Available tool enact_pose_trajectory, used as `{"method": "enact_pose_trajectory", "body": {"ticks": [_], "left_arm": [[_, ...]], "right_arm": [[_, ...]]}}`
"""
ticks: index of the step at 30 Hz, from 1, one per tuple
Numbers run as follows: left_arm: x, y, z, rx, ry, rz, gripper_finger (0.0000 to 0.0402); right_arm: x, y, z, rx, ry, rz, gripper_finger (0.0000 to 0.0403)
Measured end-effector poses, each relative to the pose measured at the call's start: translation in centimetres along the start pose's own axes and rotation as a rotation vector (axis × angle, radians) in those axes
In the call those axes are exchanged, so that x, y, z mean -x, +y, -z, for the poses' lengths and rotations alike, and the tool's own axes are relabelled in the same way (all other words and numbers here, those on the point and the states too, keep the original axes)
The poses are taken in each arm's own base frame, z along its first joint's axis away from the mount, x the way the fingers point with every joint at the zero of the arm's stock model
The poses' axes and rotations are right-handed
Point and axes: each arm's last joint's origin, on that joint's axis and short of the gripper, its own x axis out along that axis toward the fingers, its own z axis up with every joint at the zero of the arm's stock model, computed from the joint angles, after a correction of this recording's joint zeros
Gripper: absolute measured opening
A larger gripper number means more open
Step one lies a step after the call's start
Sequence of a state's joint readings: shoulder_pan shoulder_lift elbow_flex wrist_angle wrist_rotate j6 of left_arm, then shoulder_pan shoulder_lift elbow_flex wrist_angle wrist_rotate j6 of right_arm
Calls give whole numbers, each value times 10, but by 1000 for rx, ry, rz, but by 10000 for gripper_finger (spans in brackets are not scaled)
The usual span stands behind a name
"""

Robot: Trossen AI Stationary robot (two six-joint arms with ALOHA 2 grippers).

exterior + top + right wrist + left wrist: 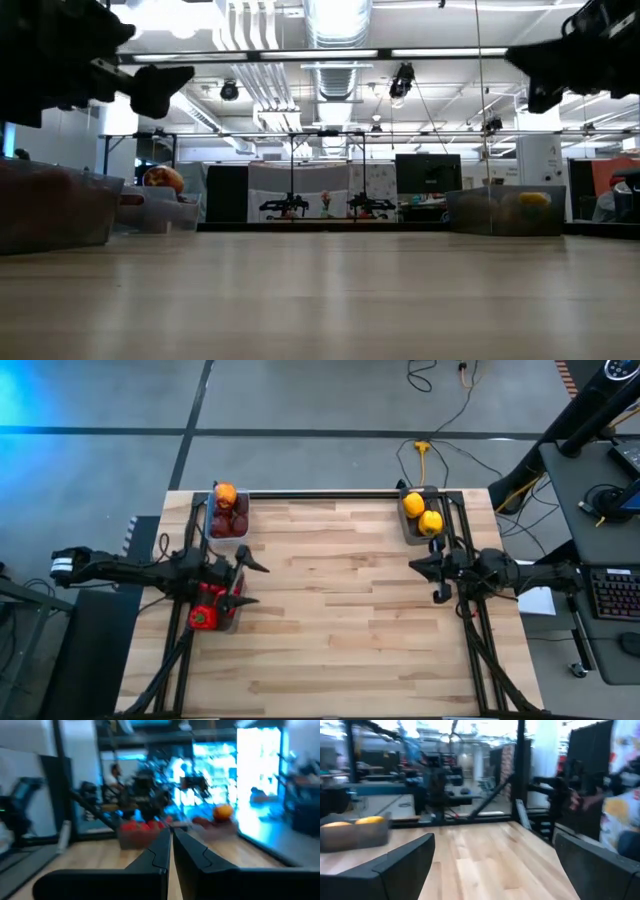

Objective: Sort produce into baskets
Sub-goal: Return to Home Position

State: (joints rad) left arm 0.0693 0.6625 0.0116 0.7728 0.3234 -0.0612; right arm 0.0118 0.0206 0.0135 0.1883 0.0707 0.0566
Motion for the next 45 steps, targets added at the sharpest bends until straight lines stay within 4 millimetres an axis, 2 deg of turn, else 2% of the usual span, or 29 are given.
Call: {"method": "enact_pose_trajectory", "body": {"ticks": [8,12,17,20,25,29,35,42,45], "left_arm": [[1,-11,4,-58,46,82,393],[6,-11,17,-3,193,65,393],[16,-10,10,-49,155,-54,393],[21,-10,13,-60,195,-129,393],[29,-11,21,-60,279,-150,393],[33,-11,14,-38,247,-182,393],[37,-12,6,-66,185,-199,393],[35,-10,11,-87,241,-248,393],[33,-10,16,-28,284,-237,393]], "right_arm": [[0,7,-1,0,-10,-191,13],[0,7,-1,11,-5,-190,13],[0,6,0,-50,8,-184,13],[0,6,7,-84,78,-176,13],[0,5,19,-161,214,-147,13],[-1,5,20,-244,248,-120,13],[-2,5,21,-258,266,-116,13],[-2,5,21,-258,270,-115,13],[-2,5,20,-258,270,-115,13]]}}
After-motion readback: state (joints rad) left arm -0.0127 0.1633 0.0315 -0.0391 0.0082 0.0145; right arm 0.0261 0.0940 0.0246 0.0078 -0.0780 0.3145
